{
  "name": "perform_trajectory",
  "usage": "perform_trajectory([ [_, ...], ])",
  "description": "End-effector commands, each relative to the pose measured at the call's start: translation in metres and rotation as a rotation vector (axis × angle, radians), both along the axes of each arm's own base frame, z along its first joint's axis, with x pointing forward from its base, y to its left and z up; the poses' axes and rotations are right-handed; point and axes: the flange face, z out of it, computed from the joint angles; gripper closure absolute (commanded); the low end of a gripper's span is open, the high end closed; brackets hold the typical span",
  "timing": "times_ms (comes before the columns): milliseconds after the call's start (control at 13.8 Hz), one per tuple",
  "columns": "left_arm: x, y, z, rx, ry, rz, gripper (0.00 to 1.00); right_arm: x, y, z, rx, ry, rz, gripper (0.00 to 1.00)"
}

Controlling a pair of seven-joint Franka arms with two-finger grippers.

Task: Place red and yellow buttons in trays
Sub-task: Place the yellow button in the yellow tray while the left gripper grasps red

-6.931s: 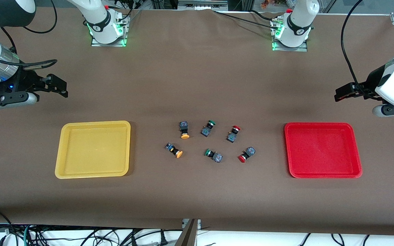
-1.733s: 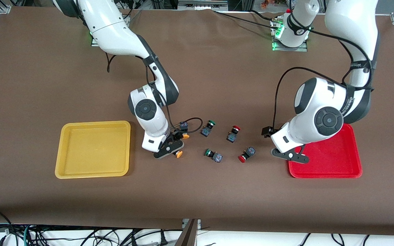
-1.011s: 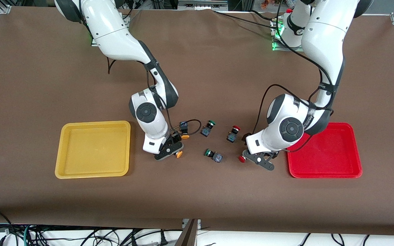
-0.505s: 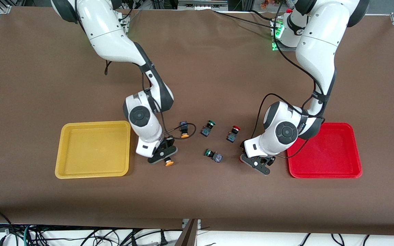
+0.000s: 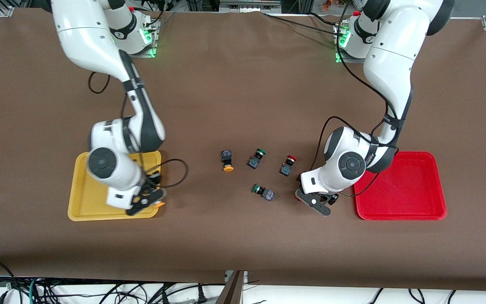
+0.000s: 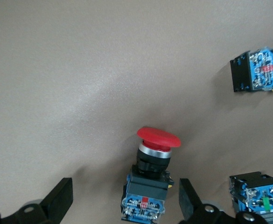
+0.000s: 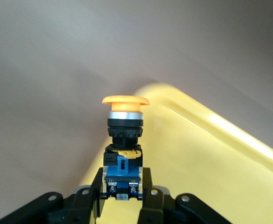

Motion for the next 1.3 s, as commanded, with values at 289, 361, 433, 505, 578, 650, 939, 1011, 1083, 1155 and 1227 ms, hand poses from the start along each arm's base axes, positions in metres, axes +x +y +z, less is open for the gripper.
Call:
perform_trajectory([
  [289,-0.003,-0.011,-0.010,0.020,-0.004,-0.046,0.04,-0.018,-0.105,-0.037,0.023,0.108,-0.057,0.79],
  [361,-0.002,-0.011,-0.009,0.019,-0.005,-0.046,0.16,-0.018,-0.108,-0.038,0.029,0.112,-0.047,0.71],
  [433,-0.002,-0.011,-0.009,0.019,-0.005,-0.046,0.25,-0.017,-0.108,-0.037,0.038,0.109,-0.053,0.50],
  [505,-0.003,-0.011,-0.010,0.020,-0.004,-0.046,0.30,-0.018,-0.105,-0.034,0.051,0.112,-0.062,0.33],
  [578,-0.003,-0.011,-0.010,0.020,-0.004,-0.046,0.44,-0.017,-0.098,-0.029,0.069,0.107,-0.075,0.28],
  [650,-0.003,-0.011,-0.010,0.020,-0.004,-0.046,0.57,-0.016,-0.090,-0.023,0.077,0.099,-0.082,0.27],
  [939,0.002,-0.009,0.000,0.014,-0.017,-0.033,0.80,-0.020,-0.015,0.005,0.128,0.113,-0.238,0.21],
  [1011,0.006,-0.003,0.007,0.010,-0.022,-0.018,0.80,-0.024,0.006,0.005,0.164,0.120,-0.266,0.21],
  [1083,0.010,0.005,0.016,0.017,-0.032,-0.013,0.80,-0.030,0.031,0.002,0.208,0.134,-0.295,0.21],
  [1155,0.016,0.022,0.021,0.017,-0.030,0.015,0.80,-0.038,0.060,0.000,0.237,0.144,-0.325,0.21],
  [1227,0.024,0.046,0.029,0.005,-0.028,0.052,0.79,-0.048,0.086,-0.004,0.242,0.162,-0.375,0.21],
])
